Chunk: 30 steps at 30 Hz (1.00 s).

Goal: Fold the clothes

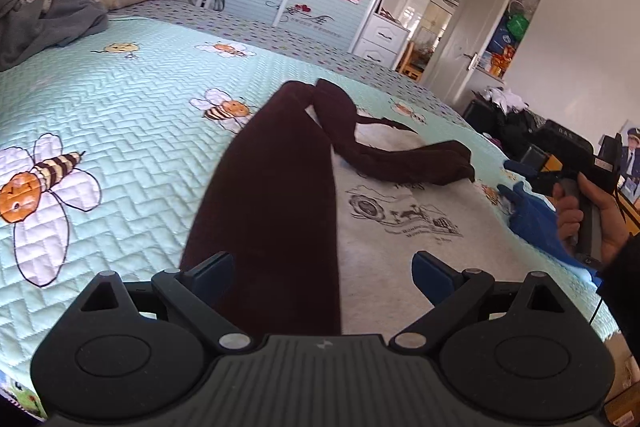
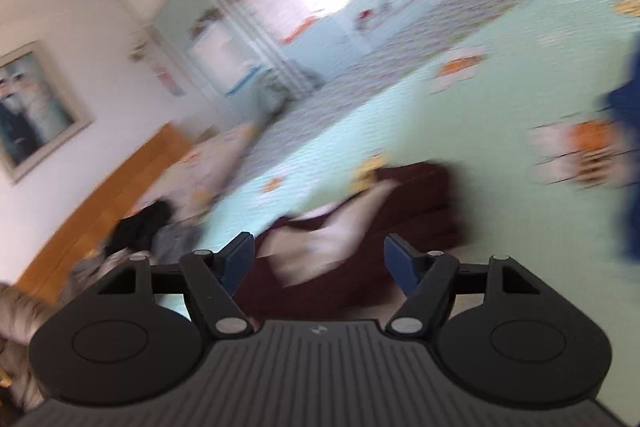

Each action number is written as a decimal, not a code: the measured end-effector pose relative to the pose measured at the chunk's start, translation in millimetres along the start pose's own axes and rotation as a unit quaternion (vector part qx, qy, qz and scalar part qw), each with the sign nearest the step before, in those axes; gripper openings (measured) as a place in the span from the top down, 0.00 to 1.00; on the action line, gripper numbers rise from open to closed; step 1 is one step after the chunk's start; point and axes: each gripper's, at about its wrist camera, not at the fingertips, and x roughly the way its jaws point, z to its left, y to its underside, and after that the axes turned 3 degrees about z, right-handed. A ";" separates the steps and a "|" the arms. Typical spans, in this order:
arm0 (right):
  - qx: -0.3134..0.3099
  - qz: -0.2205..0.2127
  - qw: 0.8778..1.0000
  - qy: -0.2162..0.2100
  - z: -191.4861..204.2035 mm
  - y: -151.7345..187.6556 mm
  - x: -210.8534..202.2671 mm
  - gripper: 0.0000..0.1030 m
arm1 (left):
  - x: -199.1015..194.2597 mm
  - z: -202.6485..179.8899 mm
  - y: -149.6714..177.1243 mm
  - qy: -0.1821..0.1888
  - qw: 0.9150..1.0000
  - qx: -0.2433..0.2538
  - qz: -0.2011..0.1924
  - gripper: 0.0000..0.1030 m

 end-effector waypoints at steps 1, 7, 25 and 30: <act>0.003 0.004 1.000 0.015 -0.8 7.9 -8.2 0.31 | 0.1 -4.1 0.5 0.000 1.000 0.004 0.001 0.07; -0.082 0.041 0.993 0.074 33.1 35.1 -14.4 0.44 | -3.0 -23.2 -3.7 -0.013 1.000 0.024 0.006 0.06; -0.525 0.120 0.841 0.049 138.7 146.4 -45.2 0.45 | 34.7 -23.0 -7.5 -0.034 0.997 0.031 0.056 0.05; -0.558 0.198 0.806 0.012 150.2 145.2 -28.4 0.45 | 47.8 -14.8 -6.4 -0.044 0.996 0.023 0.070 0.05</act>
